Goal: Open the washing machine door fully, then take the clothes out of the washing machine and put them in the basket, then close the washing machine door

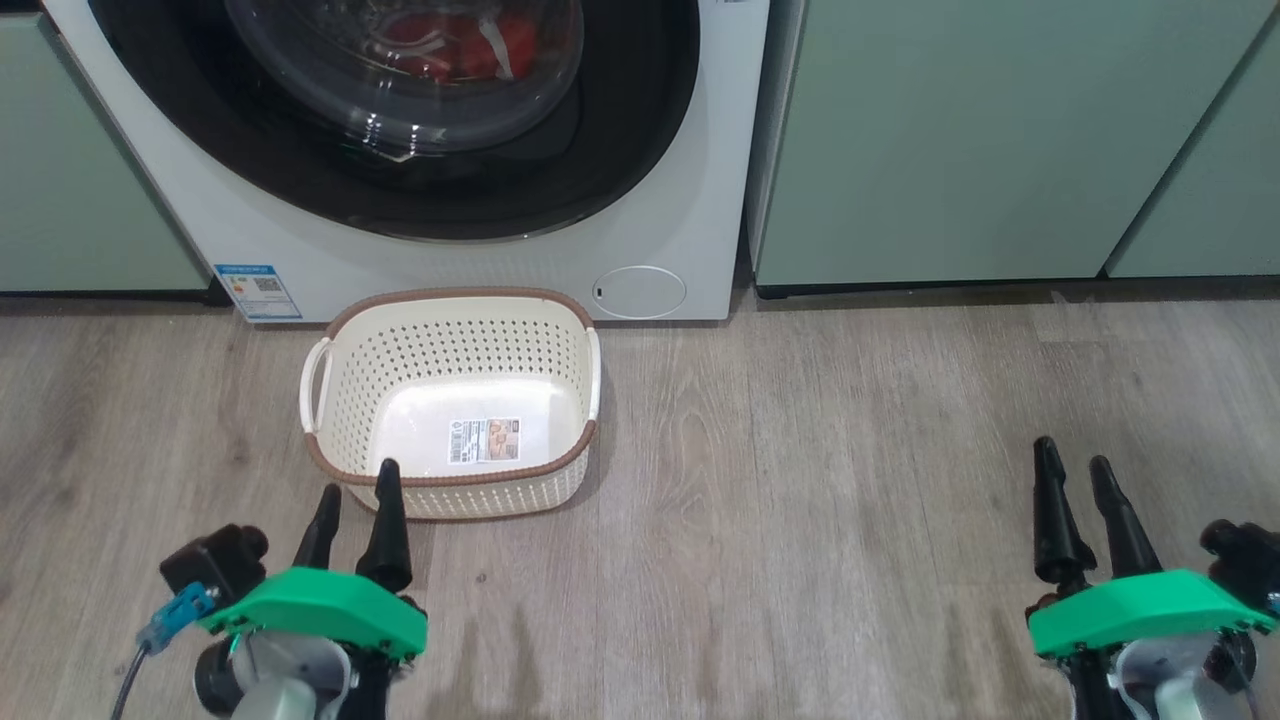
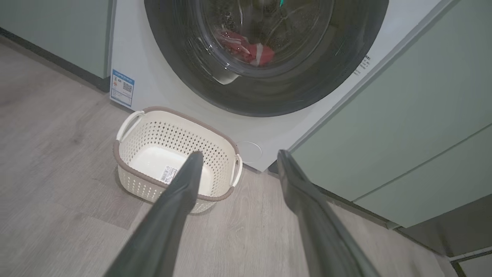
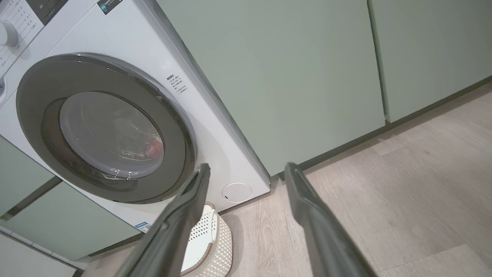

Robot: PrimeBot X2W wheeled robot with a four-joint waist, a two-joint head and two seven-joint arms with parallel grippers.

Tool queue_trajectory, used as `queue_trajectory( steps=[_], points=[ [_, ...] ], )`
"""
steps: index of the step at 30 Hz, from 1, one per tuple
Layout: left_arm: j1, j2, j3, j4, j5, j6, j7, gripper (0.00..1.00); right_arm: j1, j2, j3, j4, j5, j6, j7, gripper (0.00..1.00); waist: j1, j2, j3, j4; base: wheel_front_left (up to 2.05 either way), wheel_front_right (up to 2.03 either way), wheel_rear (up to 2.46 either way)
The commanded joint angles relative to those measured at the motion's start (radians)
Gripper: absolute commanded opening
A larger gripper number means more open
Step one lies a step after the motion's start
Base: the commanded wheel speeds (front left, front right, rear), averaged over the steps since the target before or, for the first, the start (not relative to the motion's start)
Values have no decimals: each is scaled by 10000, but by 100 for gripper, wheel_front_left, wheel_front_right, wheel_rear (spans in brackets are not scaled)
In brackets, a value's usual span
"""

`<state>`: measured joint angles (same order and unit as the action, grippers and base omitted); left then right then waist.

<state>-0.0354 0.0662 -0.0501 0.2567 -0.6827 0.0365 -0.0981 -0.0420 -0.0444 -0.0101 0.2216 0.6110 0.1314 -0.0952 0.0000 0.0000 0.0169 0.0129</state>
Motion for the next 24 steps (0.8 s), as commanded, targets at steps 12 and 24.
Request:
queue_trajectory(
  steps=[12,24],
  points=[
    [-690,305,-84,-551,1719,446,-481,100,-543,-50,302,-565,-1952,-5,-509,100,0,0,-47,1,0,0,0],
    [-769,281,-95,-574,2988,530,-805,100,-590,-52,377,-553,-3274,-6,-832,100,0,0,-83,13,0,0,0]
  ],
)
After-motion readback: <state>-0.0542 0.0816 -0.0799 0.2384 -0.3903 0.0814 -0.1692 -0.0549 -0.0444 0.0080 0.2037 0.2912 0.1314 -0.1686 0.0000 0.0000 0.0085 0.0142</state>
